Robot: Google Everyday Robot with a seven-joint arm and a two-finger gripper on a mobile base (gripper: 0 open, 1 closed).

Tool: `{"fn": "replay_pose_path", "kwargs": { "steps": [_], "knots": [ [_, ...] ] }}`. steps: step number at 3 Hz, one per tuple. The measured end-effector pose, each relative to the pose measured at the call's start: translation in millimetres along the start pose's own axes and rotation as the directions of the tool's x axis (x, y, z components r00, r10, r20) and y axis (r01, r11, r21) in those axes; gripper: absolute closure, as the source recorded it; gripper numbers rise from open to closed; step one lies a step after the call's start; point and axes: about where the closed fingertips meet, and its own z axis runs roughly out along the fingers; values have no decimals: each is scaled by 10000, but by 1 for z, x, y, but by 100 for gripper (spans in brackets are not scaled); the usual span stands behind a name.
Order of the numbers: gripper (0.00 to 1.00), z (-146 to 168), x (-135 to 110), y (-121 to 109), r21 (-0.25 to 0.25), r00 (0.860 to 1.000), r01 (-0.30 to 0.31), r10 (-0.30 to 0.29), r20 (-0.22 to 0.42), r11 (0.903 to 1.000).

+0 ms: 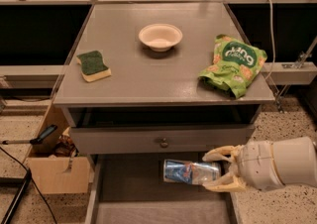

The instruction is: Pick redbull can from middle drawer and place on counter

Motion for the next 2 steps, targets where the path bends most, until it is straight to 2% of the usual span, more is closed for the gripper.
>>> {"fn": "replay_pose_path", "kwargs": {
  "steps": [1,2],
  "knots": [
    [100,-2,-16,-4,-83,9981,594,-595,-131,9982],
    [100,-8,-46,-33,-188,9886,1496,-1498,-157,9886]
  ]
}}
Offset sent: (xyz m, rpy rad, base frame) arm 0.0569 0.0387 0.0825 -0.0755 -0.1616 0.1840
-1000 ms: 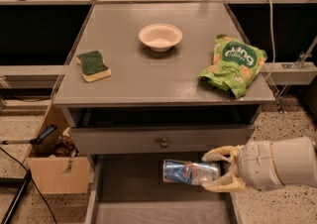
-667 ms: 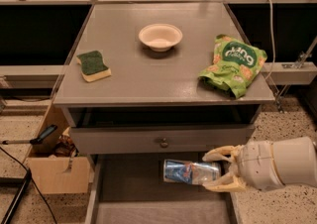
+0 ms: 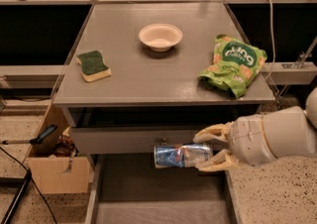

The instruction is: Pick redbull can from middle drawer and place on counter

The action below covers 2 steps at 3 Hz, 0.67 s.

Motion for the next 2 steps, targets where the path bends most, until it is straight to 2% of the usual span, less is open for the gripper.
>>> {"fn": "replay_pose_path", "kwargs": {
  "steps": [1,2],
  "knots": [
    [100,-6,-31,-62,-267,9961,885,-886,-38,9957],
    [100,-6,-53,-107,-520,9910,1332,-1339,-94,9897]
  ]
}}
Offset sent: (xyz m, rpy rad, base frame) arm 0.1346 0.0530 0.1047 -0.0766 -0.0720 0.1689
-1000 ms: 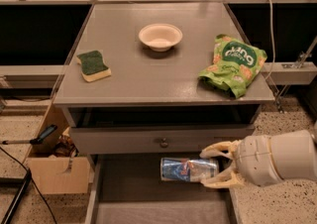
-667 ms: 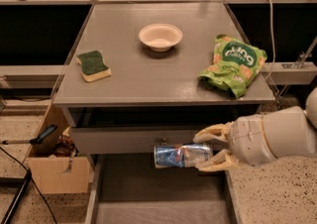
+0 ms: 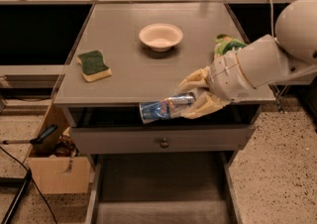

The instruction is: Pick redbull can from middle drawer and place on counter

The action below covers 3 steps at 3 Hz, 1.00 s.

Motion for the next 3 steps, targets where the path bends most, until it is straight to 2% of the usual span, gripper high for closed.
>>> {"fn": "replay_pose_path", "kwargs": {
  "steps": [1,2,3],
  "knots": [
    [100,4,-10,-45,-359,9995,110,-99,294,9993],
    [100,17,-15,-91,-679,9955,-133,196,924,9976],
    [100,39,-1,-133,-922,9860,-734,862,1426,9930]
  ]
}}
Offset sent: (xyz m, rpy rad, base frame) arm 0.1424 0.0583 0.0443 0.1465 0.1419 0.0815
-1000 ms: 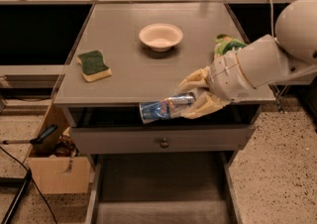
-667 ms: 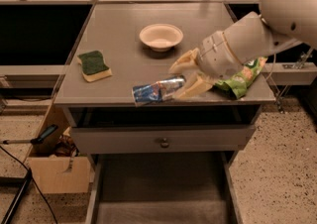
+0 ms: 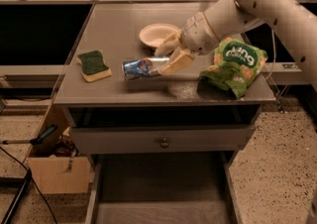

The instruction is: Pick redbull can from middle drawer and place on counter

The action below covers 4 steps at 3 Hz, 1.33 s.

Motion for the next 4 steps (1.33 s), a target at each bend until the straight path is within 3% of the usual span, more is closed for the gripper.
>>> {"fn": "replay_pose_path", "kwargs": {
  "steps": [1,4],
  "knots": [
    [100,8,13,-15,-51,9995,-304,304,42,9995],
    [27,8,13,-15,-41,9995,-304,304,50,9995]
  ]
}}
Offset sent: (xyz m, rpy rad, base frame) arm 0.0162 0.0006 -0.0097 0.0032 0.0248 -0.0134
